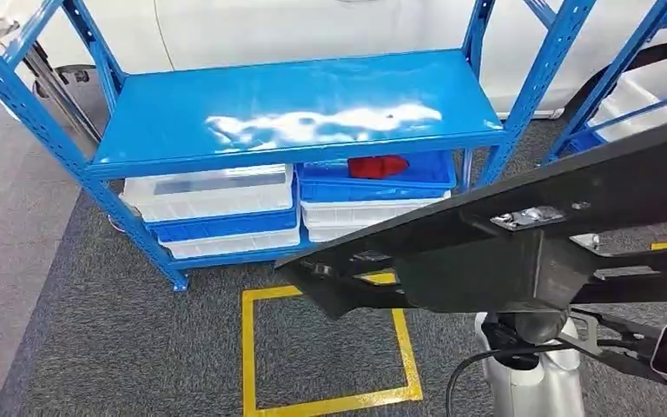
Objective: Take the parts from the cabinet and place them on the table.
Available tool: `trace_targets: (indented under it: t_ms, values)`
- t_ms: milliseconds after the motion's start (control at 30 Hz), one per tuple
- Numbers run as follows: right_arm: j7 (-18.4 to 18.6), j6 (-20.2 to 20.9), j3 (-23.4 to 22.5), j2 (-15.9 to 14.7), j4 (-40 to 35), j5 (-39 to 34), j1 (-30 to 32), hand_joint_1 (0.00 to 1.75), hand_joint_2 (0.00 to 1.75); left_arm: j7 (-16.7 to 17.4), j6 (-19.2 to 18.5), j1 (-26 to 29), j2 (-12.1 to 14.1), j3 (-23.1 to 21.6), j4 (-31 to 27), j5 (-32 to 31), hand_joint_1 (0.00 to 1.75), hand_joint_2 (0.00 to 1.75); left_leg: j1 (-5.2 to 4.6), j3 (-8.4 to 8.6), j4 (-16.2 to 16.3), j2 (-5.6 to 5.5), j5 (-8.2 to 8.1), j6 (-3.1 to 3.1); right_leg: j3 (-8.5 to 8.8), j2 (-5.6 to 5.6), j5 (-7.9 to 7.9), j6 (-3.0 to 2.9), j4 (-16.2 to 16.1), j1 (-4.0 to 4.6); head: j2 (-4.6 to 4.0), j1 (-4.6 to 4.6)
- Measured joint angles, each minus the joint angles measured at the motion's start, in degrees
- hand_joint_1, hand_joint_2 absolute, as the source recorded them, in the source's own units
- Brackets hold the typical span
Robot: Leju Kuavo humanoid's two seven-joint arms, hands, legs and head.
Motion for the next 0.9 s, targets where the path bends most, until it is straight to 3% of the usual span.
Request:
trace_targets:
  t_ms: [67, 100, 133, 200, 267, 300, 367, 433, 467, 500, 533, 600, 633, 667, 767, 800, 833, 867, 900]
  values:
    - [0.0, 0.0, 0.5, 0.0, 0.0, -0.3, 0.0, 1.75, 1.75, 0.0, 0.1, 0.0, 0.0, 0.0, 0.0, 0.2, 0.0, 1.75, -0.01, 4.59, -8.0, -0.29, 4.24, 0.48, -0.04, 0.69, 0.15, 0.15, 0.1, 0.14, 0.0, 0.0]
    - [0.0, 0.6, 0.5, 0.0, -0.2, -0.2, 0.0, 1.75, 1.75, 0.0, 0.2, 0.1, 0.0, 0.0, 0.0, 0.3, 0.0, 1.75, -0.01, 7.43, -13.1, -1.25, 6.35, 0.87, -0.02, 1.07, 0.21, 0.26, 0.2, 0.17, 0.0, 0.0]
    - [0.0, 1.1, 0.5, 0.0, -0.5, 0.1, -0.1, 1.75, 1.75, 0.0, 0.3, 0.2, 0.0, 0.0, 0.0, 0.3, 0.0, 1.75, -0.08, 9.23, -16.7, -3.71, 6.15, 1.45, -0.29, 1.37, 0.3, 0.5, 0.4, 0.42, 0.0, 0.0]
    - [0.0, 1.2, 0.5, 0.1, -0.7, 0.6, -0.4, 1.75, 1.75, 0.2, 0.8, 0.3, 0.0, 0.0, 0.0, 0.3, 0.0, 1.75, -0.22, 9.17, -17.4, -2.93, 6.18, 1.38, -0.92, 2.3, 0.76, 1.24, 0.6, 0.14, 0.0, 0.02]
    - [0.0, 0.6, 0.3, 0.1, -1.5, 0.9, -0.5, 1.75, 1.75, 0.4, 1.7, 0.3, 0.0, 0.0, 0.0, -0.1, 0.0, 1.75, -0.28, 9.26, -17.5, -2.2, 6.56, 1.98, -1.09, 3.21, 1.27, 2.03, 0.2, 0.1, 0.0, 0.0]
    - [0.0, 0.6, -0.1, 0.1, -2.1, 1.0, -0.6, 1.75, 1.75, 0.3, 1.9, 0.2, -0.2, 0.0, 0.0, -0.2, 0.0, 1.75, 0.44, 9.4, -18.3, -1.35, 7.15, 2.42, -1.24, 3.16, 0.9, 2.15, 0.7, 0.08, 0.0, 0.0]
    - [-0.1, 1.1, -1.2, 0.2, -3.2, 1.4, -0.8, 1.75, 1.75, 0.0, 2.6, 0.2, -0.2, 0.0, 0.0, -0.4, 0.0, 1.75, 0.35, 9.29, -18.5, -0.51, 7.42, 3.03, -3.56, 0.98, -2.65, 2.88, 5.5, 0.05, 0.0, 0.0]
    - [0.0, 1.9, -2.4, 0.5, -3.8, 1.6, -0.2, 1.75, 1.75, 0.0, 3.2, 0.4, -0.1, 0.0, 0.0, -0.8, 0.0, 1.75, 0.19, 9.01, -18.4, 0.57, 7.43, 3.08, -7.85, 0.36, -6.9, 3.47, 14.9, -0.29, 0.0, 0.02]
    - [0.0, 2.4, -2.8, 0.6, -4.0, 1.6, 0.1, 1.75, 1.75, 0.0, 3.7, 0.4, 0.0, 0.0, 0.0, -1.0, 0.0, 1.75, 0.17, 8.87, -18.3, 1.09, 7.43, 3.08, -9.04, 0.26, -7.44, 3.67, 17.5, -0.44, 0.0, 0.0]
    - [0.0, 3.0, -3.2, 0.7, -4.2, 1.8, 0.5, 1.75, 1.75, 0.0, 3.9, 0.4, 0.0, 0.0, 0.0, -1.2, 0.0, 1.75, 0.17, 8.83, -18.2, 1.66, 7.41, 3.06, -8.87, 0.15, -6.75, 3.78, 17.5, -0.53, 0.0, 0.0]
    - [0.0, 3.5, -3.7, 1.2, -4.6, 2.3, 0.8, 1.75, 1.75, 0.0, 4.1, 0.4, 0.0, 0.0, 0.0, -1.6, 0.0, 1.75, 0.16, 8.85, -18.2, 2.21, 7.32, 2.94, -7.34, -0.14, -4.95, 3.79, 14.7, -0.57, 0.0, 0.02]
    - [0.0, 3.8, -4.3, 2.6, -5.7, 3.6, 0.9, 1.75, 1.75, -0.1, 5.9, 0.4, 0.0, -0.2, 0.0, -2.9, 0.0, 1.75, 0.16, 9.03, -18.0, 3.28, 7.09, 2.59, -1.61, -1.76, -0.32, 3.48, 4.3, -0.49, 0.0, 0.0]
    - [0.0, 3.5, -4.3, 3.1, -6.3, 4.1, 0.8, 1.75, 1.75, -0.2, 6.8, 0.3, 0.2, -0.3, 0.0, -3.5, 0.0, 1.75, -0.07, 9.04, -17.9, 3.69, 6.91, 2.3, 0.11, -4.38, -0.53, 3.1, 0.6, -0.12, 0.0, 0.0]
    - [0.0, 3.1, -4.3, 3.5, -6.7, 4.4, 0.8, 1.75, 1.75, -0.2, 7.2, 0.3, 0.3, -0.6, 0.0, -3.8, 0.0, 1.75, -0.44, 8.98, -17.5, 4.07, 6.65, 1.88, 0.03, -3.8, -0.25, 2.1, 0.4, 0.32, 0.0, 0.0]
    - [0.0, 1.4, -4.4, 4.0, -7.8, 4.4, 1.0, 1.75, 1.75, -0.3, 7.2, 0.2, 0.9, -1.3, 0.0, -4.5, 0.0, 1.75, -0.44, 9.24, -17.8, 5.51, 6.66, 1.03, -0.47, -2.14, -0.2, 1.11, 0.6, 0.45, 0.0, 0.0]
    - [0.0, 1.2, -4.4, 4.2, -8.4, 4.3, 1.0, 1.75, 1.75, -0.3, 7.2, 0.1, 1.2, -1.5, 0.0, -4.8, 0.0, 1.75, -0.37, 9.03, -17.6, 5.52, 6.23, 0.61, -0.3, -1.58, 0.25, 0.45, 0.0, 0.07, 0.0, 0.0]
    - [-0.1, 1.1, -4.7, 4.4, -9.1, 4.1, 1.1, 1.75, 1.75, -0.3, 7.0, 0.0, 1.6, -1.6, 0.0, -5.2, 0.0, 1.75, -0.06, 8.73, -16.3, 3.33, 5.05, 0.28, -0.26, -1.18, 0.36, 0.25, -0.1, -0.01, 0.0, 0.0]
    - [-0.1, 1.0, -5.0, 4.8, -9.7, 3.9, 1.1, 1.75, 1.75, -0.3, 6.8, 0.1, 1.9, -1.6, 0.0, -5.5, 0.0, 1.75, 0.0, 7.34, -12.9, 1.68, 2.72, 0.17, -0.35, -0.84, 0.45, -0.09, -0.1, -0.05, 0.0, 0.0]
    - [-0.1, 1.0, -5.2, 5.0, -10.1, 3.7, 1.2, 1.75, 1.75, -0.3, 6.4, 0.3, 2.3, -1.7, 0.0, -5.5, 0.0, 1.75, 0.04, 5.48, -8.6, 0.96, 0.46, 0.02, -0.41, -0.28, 0.47, -0.19, -0.1, -0.01, 0.0, 0.0]
